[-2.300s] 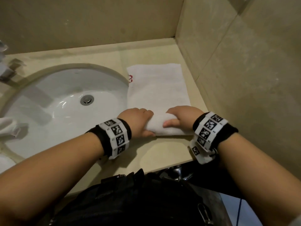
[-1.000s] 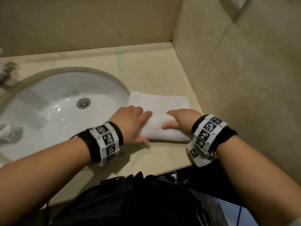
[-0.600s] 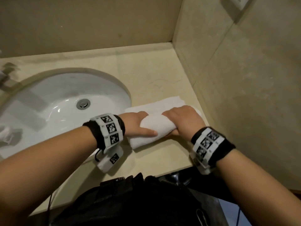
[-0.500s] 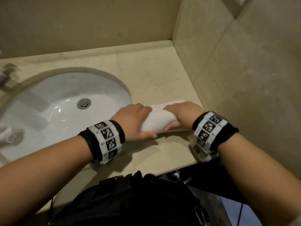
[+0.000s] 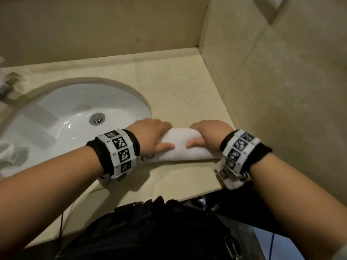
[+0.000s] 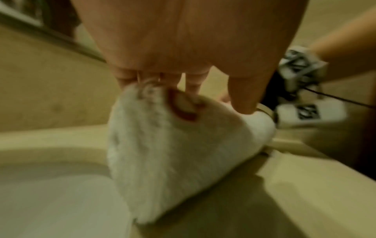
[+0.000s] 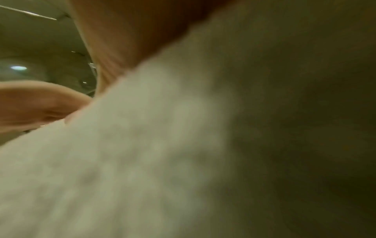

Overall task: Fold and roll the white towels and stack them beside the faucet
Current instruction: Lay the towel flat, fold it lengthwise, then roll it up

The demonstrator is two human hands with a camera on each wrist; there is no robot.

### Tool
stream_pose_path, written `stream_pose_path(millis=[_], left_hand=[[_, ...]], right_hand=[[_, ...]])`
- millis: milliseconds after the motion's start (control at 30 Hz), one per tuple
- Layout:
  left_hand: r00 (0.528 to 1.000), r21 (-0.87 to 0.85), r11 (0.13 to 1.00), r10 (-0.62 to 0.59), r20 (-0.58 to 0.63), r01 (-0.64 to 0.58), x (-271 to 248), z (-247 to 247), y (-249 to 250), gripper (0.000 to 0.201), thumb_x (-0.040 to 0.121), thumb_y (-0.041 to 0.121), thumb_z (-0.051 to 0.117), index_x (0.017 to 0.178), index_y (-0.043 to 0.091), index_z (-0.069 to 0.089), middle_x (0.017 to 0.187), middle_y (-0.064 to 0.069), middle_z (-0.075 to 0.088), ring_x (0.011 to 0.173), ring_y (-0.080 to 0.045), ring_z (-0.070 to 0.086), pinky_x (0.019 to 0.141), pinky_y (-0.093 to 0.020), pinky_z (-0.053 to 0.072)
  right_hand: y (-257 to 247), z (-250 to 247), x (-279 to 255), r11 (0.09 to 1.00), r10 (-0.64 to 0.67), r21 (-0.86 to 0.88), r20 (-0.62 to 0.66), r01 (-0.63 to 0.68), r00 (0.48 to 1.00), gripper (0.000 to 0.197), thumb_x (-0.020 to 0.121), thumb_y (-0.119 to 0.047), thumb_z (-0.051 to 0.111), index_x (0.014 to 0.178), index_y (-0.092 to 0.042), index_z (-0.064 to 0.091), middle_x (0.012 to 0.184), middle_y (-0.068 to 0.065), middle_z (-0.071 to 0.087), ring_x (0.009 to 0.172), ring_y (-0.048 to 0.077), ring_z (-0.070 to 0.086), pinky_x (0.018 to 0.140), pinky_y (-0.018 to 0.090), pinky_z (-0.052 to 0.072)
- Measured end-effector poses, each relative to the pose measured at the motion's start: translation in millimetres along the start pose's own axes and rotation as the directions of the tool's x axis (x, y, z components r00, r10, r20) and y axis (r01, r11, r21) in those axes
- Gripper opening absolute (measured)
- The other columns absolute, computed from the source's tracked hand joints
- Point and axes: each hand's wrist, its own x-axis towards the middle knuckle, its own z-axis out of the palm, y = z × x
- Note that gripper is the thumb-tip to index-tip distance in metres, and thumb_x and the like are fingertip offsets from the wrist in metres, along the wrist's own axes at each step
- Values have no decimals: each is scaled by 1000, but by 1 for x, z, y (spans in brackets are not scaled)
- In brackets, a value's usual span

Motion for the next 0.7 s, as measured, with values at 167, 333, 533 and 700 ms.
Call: stream_pose_path(millis=[167,333,533,700], left_hand=[[996,305,952,35,-82,-8,-11,23,14,101,70,65,57,146,17,11,147,-13,28,131,-31,32,109,-43,23],[997,347,938,7,-79,21,13,18,3,89,76,45,58,144,21,7,136,-10,39,118,-30,44,102,-41,34],[996,310,946,-89,-21,91,10,6,12,79,70,37,64,134,24,20,118,-6,53,102,-28,55,89,-39,47],[983,231,956,-185,-6,182,-36,13,10,72,68,40,66,127,23,29,111,-3,56,96,-25,57,82,-37,49]], right_hand=[[3,-14,11,991,61,117,-10,-60,998,52,85,-59,42,115,-19,55,111,7,63,96,23,56,80,33,40],[8,19,-18,989,54,-121,-242,-85,969,89,66,-72,52,137,-25,28,131,5,47,115,27,47,93,41,35],[22,33,-31,989,141,83,-278,-122,950,87,70,-28,69,141,-24,20,134,7,39,121,27,40,94,39,44],[0,31,-30,998,25,67,-230,-10,973,73,67,-25,67,132,-25,33,119,6,50,107,27,50,85,35,45]])
